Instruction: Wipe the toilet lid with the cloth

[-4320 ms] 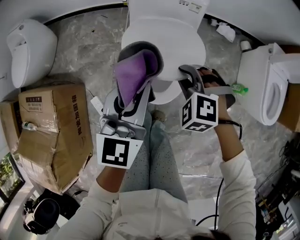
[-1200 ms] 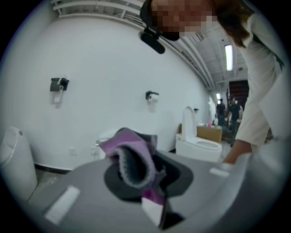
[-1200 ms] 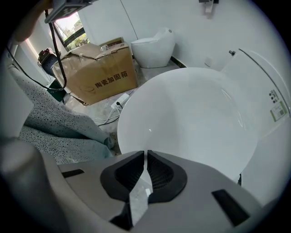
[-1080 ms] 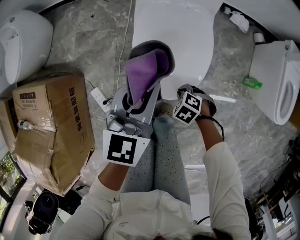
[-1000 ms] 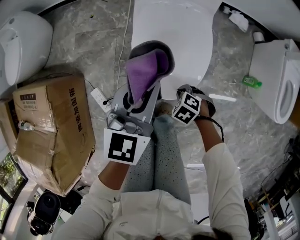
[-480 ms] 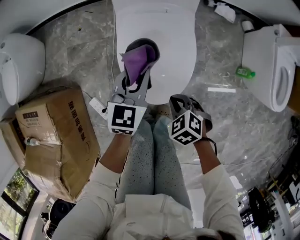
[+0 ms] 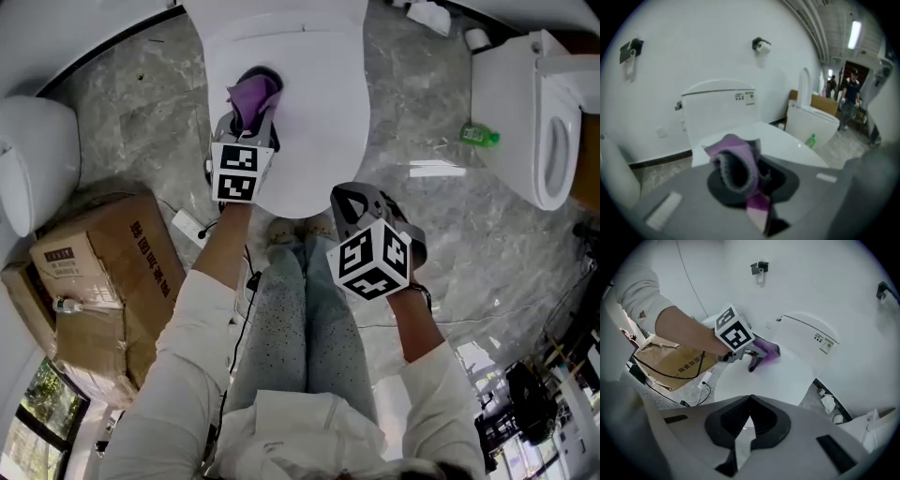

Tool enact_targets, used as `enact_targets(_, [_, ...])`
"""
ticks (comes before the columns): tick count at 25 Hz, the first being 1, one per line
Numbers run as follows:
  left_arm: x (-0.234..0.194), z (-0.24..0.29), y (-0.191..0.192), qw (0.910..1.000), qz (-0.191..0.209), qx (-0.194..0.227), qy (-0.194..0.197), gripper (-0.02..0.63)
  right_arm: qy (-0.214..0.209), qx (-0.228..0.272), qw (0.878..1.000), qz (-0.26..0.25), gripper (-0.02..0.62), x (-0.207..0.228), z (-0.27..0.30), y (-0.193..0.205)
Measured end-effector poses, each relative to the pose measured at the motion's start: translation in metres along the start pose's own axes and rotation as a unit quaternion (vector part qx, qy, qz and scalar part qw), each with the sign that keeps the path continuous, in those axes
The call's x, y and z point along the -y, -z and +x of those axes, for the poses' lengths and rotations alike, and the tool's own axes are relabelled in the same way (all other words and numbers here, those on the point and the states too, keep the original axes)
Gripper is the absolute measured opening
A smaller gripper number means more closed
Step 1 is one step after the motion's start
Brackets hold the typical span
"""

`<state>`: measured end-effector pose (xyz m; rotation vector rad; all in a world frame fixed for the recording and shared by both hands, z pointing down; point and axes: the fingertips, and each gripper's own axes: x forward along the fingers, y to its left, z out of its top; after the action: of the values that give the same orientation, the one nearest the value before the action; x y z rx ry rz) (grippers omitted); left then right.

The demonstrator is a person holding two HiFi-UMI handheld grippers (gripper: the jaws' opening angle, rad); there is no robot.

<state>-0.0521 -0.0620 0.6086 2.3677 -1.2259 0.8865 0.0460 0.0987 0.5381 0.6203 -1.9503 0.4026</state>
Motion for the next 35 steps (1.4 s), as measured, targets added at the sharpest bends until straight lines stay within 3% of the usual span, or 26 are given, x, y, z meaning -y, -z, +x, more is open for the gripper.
enact_targets(3, [-0.009, 0.022, 0.009, 0.9988, 0.012, -0.045, -0.019, 0.048, 0.005, 0.003, 1.0, 0.008, 0.014, 0.007, -0.005, 0.002])
enact_targets(5, [-0.01, 0.036, 0.013, 0.9971, -0.001, -0.073, -0.019, 0.048, 0.007, 0.001, 1.0, 0.014, 0.014, 0.009, -0.008, 0.008])
enact_targets(9, [0.002, 0.063, -0.006, 0.996, -0.027, -0.084, -0.016, 0.046, 0.014, -0.006, 1.0, 0.027, 0.014, 0.012, -0.016, 0.023])
enact_targets(13, [0.062, 0.1, -0.035, 0.9953, 0.013, -0.086, 0.042, 0.046, 0.022, -0.014, 0.999, 0.042, 0.014, 0.013, -0.022, 0.039])
enact_targets(16, [0.123, 0.117, -0.045, 0.9886, 0.055, -0.096, 0.101, 0.046, 0.025, -0.018, 0.998, 0.048, 0.014, 0.015, -0.026, 0.046])
enact_targets(20, [0.158, 0.108, -0.033, 0.9844, 0.082, -0.096, 0.123, 0.046, 0.025, -0.016, 0.998, 0.051, 0.014, 0.016, -0.03, 0.05])
enact_targets(23, [0.133, 0.084, -0.015, 0.9886, 0.074, -0.085, 0.101, 0.048, 0.022, -0.012, 0.999, 0.048, 0.014, 0.016, -0.027, 0.05])
enact_targets(27, [0.051, 0.03, 0.028, 0.9963, -0.005, -0.083, 0.022, 0.048, 0.013, 0.0, 0.999, 0.044, 0.014, 0.01, -0.021, 0.042])
enact_targets(31, [-0.023, -0.026, 0.087, 0.9893, -0.086, -0.095, -0.068, 0.048, 0.005, 0.009, 0.999, 0.033, 0.014, -0.002, -0.017, 0.033])
enact_targets(33, [-0.032, -0.041, 0.103, 0.9866, -0.096, -0.097, -0.089, 0.046, 0.002, 0.011, 1.0, 0.029, 0.014, -0.008, -0.016, 0.032])
enact_targets(35, [-0.021, -0.044, 0.106, 0.9878, -0.078, -0.097, -0.094, 0.046, 0.002, 0.009, 1.0, 0.028, 0.014, -0.014, -0.017, 0.035])
